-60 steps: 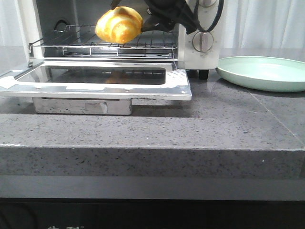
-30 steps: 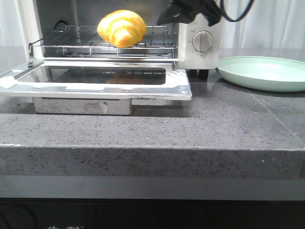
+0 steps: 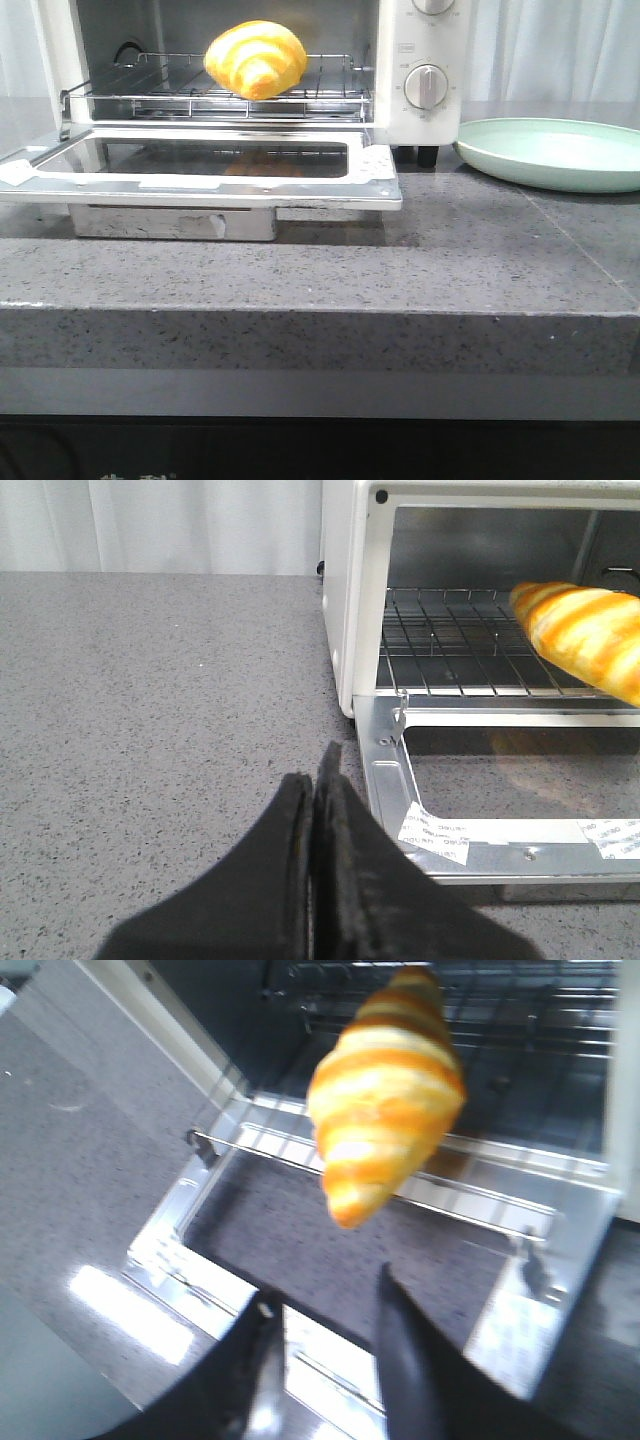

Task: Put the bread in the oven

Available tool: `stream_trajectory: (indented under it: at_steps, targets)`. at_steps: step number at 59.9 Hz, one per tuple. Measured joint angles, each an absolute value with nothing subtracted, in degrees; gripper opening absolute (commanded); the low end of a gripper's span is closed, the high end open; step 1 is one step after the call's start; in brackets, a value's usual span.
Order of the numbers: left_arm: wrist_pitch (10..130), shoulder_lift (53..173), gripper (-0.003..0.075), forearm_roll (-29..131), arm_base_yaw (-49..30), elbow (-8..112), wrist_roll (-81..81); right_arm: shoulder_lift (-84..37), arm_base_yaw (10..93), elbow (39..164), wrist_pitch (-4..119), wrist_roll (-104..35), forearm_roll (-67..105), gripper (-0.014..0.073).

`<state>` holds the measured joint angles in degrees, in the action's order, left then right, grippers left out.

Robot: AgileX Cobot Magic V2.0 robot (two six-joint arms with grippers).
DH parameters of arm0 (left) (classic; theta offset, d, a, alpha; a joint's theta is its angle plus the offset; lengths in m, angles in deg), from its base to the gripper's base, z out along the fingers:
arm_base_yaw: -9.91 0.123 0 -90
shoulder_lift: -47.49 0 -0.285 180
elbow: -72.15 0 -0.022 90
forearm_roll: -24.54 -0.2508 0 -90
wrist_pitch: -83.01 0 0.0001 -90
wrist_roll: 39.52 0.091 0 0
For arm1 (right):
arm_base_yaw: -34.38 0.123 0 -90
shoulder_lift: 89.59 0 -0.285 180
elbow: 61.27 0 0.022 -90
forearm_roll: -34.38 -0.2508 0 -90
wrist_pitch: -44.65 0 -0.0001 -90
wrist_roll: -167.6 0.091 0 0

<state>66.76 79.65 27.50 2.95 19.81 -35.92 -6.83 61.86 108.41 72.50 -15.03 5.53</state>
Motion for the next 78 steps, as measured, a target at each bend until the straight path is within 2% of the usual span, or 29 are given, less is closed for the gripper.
stream_trajectory:
  at_steps: [2, 9, 24, 38, 49, 63, 78]
  targets:
    - [66.76, 79.65, -0.0020, 27.50, 2.95, 19.81, -35.92, -7.80, 60.59, 108.41, 74.30, -15.03, 7.09, 0.0020]
    - [66.76, 79.65, -0.0020, 27.50, 2.95, 19.81, -35.92, -10.83, 56.16, 108.41, 78.74, -15.03, 10.96, -0.0075]
    - [66.76, 79.65, -0.0020, 27.50, 2.95, 19.81, -35.92, -17.27, 48.98, 108.41, 87.79, -15.03, 22.60, -0.0069]
    - [66.76, 79.65, -0.0020, 27.50, 2.95, 19.81, -35.92, -24.72, 48.45, 106.61, 90.08, -15.15, 24.13, -0.0069]
    - [66.76, 79.65, -0.0020, 27.50, 2.95, 19.81, -35.92, -34.74, 48.45, 96.48, 84.97, -15.24, 24.13, -0.0069]
    - [66.76, 79.65, -0.0020, 27.50, 2.95, 19.81, -35.92, -54.69, 48.45, 77.79, 72.88, -15.37, 24.81, -0.0069]
    - [66.76, 79.65, -0.0020, 27.50, 2.95, 19.81, -35.92, -72.48, 48.45, 65.84, 67.62, -15.37, 24.93, -0.0069]
